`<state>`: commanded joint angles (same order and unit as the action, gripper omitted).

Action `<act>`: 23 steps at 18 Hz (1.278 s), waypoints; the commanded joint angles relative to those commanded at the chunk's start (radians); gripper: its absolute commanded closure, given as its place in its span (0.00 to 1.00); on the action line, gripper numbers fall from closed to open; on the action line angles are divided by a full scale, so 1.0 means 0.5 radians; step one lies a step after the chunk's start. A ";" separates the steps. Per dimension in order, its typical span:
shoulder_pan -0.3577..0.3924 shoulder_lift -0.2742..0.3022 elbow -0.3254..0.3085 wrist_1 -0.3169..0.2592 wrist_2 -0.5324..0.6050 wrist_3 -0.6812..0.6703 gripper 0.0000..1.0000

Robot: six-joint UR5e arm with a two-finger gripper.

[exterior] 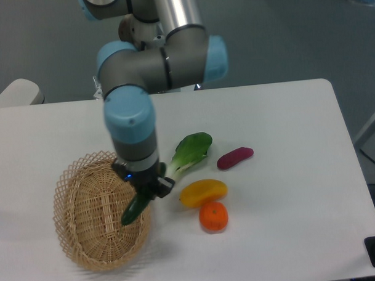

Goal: Place the cucumber in the basket
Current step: 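Lower the held cucumber into the wicker basket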

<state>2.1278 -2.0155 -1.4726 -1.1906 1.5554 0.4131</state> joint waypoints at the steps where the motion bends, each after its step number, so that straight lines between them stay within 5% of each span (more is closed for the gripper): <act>1: -0.037 -0.025 -0.006 0.037 0.000 -0.074 0.67; 11: -0.282 -0.132 -0.147 0.276 0.163 -0.252 0.67; 23: -0.289 -0.169 -0.200 0.301 0.227 -0.240 0.56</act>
<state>1.9834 -2.1000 -1.5724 -1.0400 1.6689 0.2930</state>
